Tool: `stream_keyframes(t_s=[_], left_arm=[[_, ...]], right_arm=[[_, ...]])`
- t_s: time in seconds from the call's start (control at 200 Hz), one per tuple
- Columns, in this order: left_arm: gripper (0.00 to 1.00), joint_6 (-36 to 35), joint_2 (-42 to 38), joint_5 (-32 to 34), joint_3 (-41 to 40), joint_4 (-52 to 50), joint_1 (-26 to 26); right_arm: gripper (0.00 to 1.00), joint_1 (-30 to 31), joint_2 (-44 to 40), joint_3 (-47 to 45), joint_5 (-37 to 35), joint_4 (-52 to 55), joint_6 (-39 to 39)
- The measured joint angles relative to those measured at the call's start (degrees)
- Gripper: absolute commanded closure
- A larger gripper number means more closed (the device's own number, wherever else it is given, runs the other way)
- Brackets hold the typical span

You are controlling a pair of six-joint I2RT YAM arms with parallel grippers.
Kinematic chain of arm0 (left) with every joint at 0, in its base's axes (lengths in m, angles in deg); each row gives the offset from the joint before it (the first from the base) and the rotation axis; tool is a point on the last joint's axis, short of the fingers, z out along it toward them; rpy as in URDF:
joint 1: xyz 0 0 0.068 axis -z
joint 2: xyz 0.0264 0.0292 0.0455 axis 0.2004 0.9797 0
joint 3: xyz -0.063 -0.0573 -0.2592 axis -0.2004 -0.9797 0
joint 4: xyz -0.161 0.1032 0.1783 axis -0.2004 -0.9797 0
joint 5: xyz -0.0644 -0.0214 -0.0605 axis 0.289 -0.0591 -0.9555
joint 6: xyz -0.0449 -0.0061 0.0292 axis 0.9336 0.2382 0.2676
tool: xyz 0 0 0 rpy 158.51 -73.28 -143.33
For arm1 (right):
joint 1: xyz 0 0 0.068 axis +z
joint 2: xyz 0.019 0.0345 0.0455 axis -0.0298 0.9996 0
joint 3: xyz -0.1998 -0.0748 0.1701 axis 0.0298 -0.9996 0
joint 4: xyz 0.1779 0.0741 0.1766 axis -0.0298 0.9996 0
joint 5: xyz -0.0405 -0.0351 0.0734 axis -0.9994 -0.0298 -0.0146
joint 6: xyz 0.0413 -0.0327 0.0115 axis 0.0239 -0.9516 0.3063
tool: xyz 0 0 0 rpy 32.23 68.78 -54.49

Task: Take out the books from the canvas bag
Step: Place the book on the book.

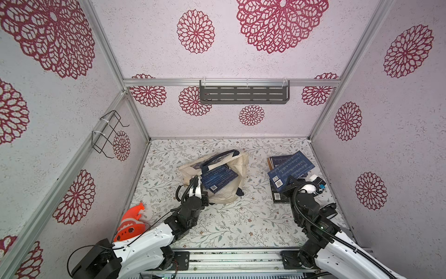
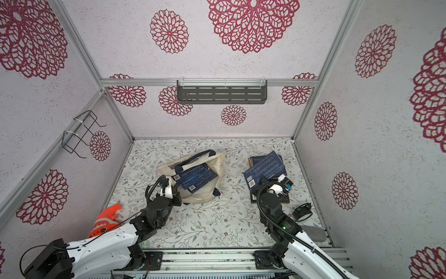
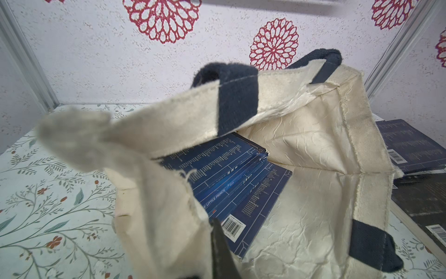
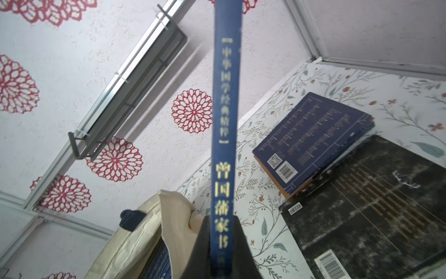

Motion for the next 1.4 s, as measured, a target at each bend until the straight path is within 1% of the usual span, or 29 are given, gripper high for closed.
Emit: stream_keyframes(t_s=[0.15,0.27,0.53,0.63,0.816,0.991,1.396], left_arm=[[1.0,0.0,0.0,0.0,0.0,0.0,0.0],[1.0,0.0,0.0,0.0,0.0,0.0,0.0],[1.0,0.0,0.0,0.0,0.0,0.0,0.0],[1.0,0.0,0.0,0.0,0.0,0.0,0.0],[1.0,0.0,0.0,0.0,0.0,0.0,0.0],[1.0,0.0,0.0,0.0,0.0,0.0,0.0],[1.0,0.0,0.4,-0.1,0.2,0.0,0.0]], right_arm=[[1.0,-3.2,-0.7,-3.0,0.7,2.5,4.7],[1.0,-6.2,0.4,-5.1,3.1,3.6,8.5],[1.0,-13.5,4.1,-10.1,10.0,1.5,15.6],[1.0,-15.5,5.7,-12.1,11.9,0.5,18.5],[1.0,-17.5,8.6,-14.1,13.9,-1.6,23.7],[1.0,-19.0,13.9,-14.1,15.8,-4.4,27.4],[1.0,-20.4,23.5,-12.9,16.6,-9.0,35.1]])
